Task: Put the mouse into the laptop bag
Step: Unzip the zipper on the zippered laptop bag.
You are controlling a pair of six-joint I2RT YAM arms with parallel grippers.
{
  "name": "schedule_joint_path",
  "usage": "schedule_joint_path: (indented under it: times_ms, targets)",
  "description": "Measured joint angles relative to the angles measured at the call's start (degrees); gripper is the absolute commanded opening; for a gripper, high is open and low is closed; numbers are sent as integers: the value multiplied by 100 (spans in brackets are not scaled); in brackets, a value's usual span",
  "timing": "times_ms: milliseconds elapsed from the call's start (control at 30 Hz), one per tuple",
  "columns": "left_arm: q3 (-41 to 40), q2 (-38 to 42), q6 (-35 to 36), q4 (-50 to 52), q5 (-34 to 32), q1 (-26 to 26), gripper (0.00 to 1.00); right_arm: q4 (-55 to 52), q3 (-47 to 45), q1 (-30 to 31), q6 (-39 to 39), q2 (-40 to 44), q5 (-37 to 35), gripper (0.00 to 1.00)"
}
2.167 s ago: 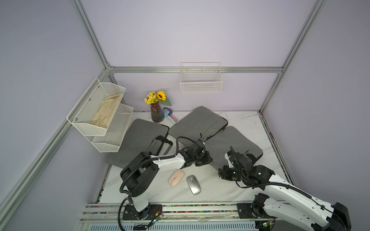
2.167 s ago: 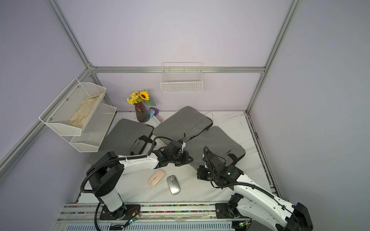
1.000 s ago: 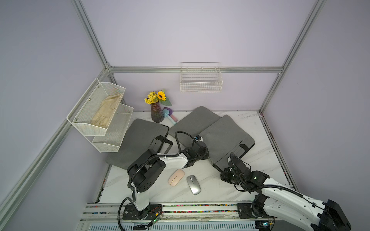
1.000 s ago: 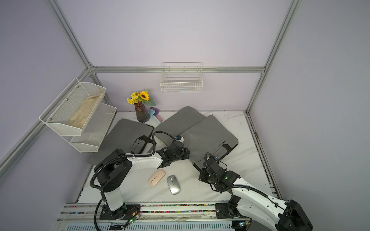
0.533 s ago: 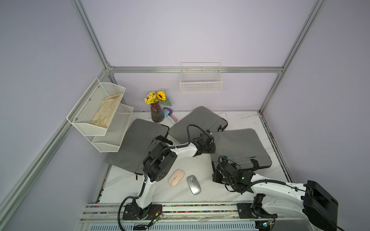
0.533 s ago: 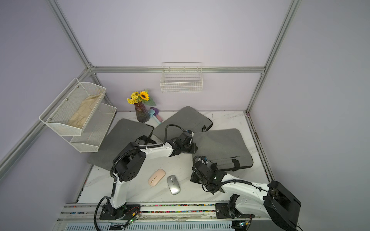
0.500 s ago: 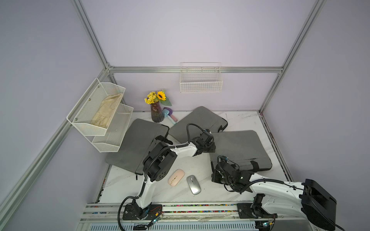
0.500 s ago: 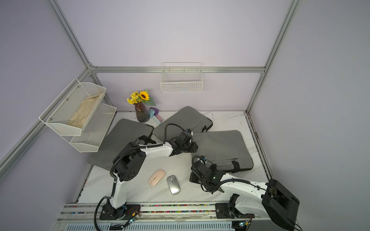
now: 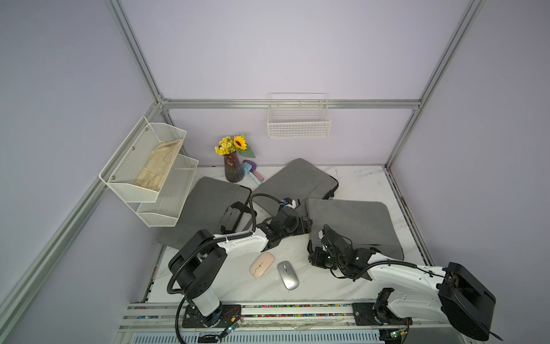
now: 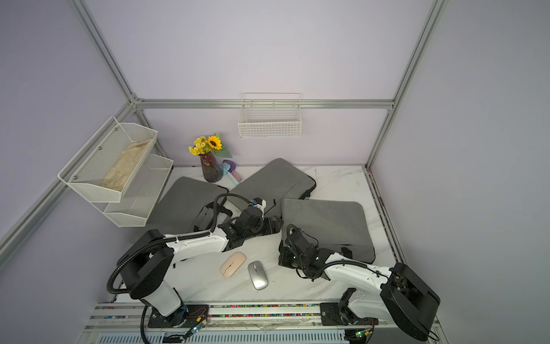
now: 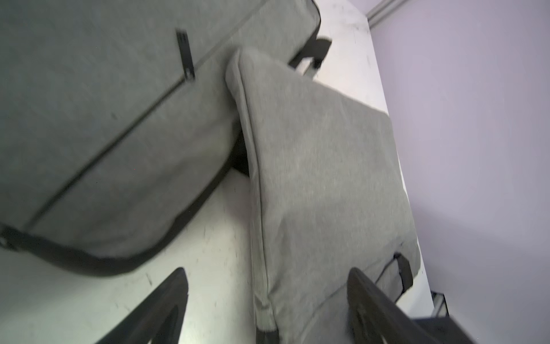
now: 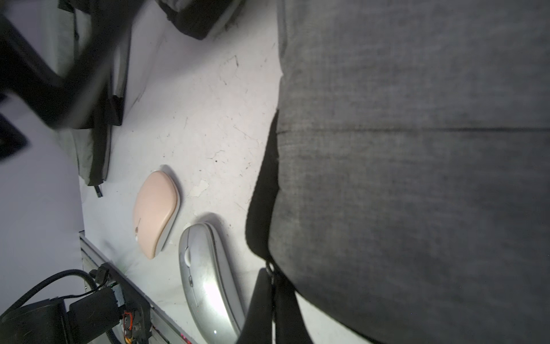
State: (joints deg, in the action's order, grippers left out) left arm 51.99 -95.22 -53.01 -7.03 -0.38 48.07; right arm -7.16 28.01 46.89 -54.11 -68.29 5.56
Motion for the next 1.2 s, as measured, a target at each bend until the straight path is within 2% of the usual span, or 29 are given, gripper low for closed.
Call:
schedule_joint_path:
  times_ms: [267,300,367,400,467,500,633,867,1100,1200]
  targets:
    - [-890,83,-776,-595,-81,688,81,201,-90,-28,201,293,205,0]
    - [-933,125,-855,-634,-122,723,76,229,-94,-28,214,262,238,0]
    - [-979,177,-988,-756,-179,789,54,293,-101,-31,232,210,291,0]
    - [-986,179,-1062,-844,-199,817,40,334,-111,-31,236,201,308,0]
    - [-990,177,-1132,-962,-205,866,22,400,-122,-31,234,208,323,0]
    - [-990,170,-1147,-1014,-214,866,16,420,-131,-31,232,219,334,0]
    - [-988,120,-1222,-1091,-188,841,1,424,-232,-39,229,365,345,0]
    - [-970,105,-1187,-1032,118,627,0,245,-380,-52,146,680,243,0]
    - [-634,35,-870,-328,723,-118,0,-424,-378,-61,101,876,-162,0]
    - [-310,-7,-710,39,975,-243,0,-496,-367,-66,101,1132,-315,0]
